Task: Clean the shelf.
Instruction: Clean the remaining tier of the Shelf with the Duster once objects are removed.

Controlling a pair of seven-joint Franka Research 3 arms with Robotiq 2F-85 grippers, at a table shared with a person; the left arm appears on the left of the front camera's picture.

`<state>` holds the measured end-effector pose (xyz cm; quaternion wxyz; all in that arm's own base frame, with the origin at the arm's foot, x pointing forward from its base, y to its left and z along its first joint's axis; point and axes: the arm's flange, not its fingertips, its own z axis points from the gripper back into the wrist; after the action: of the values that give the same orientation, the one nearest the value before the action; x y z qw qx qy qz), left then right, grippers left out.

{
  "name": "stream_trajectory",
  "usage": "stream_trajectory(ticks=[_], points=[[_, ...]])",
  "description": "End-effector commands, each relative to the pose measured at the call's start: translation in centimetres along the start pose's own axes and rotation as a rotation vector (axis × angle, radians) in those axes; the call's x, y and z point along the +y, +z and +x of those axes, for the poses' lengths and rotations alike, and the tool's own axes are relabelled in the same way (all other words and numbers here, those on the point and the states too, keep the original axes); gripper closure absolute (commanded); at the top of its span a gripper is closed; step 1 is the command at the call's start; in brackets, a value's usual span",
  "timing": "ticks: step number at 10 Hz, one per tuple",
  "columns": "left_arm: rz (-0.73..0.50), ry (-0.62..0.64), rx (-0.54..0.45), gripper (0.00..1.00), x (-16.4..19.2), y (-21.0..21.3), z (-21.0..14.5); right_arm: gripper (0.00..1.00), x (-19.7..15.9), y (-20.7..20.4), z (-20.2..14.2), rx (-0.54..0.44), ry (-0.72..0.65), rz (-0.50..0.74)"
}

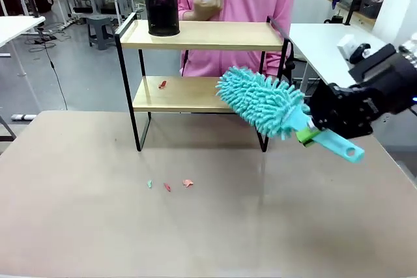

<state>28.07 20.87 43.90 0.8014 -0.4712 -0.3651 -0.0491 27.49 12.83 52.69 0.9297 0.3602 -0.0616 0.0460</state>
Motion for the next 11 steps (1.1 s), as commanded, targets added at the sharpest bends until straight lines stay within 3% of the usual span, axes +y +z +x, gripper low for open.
stream_trajectory(ticks=[1,2,7,11], points=[[-0.015,-0.017,-0.021,0.0,-0.1,-0.1,0.0,0.88,1.0,-1.7,3.8,-0.09,-0.024,-0.06],[-0.015,-0.017,-0.021,0.0,-0.1,-0.1,0.0,0.88,1.1,-2.3,5.2,-0.151,-0.016,-0.073],[-0.015,-0.017,-0.021,0.0,-0.1,-0.1,0.0,0.88,1.0,-6.5,8.9,-0.273,-0.072,-0.158],[-0.015,-0.017,-0.021,0.0,-0.1,-0.1,0.0,0.88,0.1,-9.6,10.6,-0.324,-0.068,-0.244]])
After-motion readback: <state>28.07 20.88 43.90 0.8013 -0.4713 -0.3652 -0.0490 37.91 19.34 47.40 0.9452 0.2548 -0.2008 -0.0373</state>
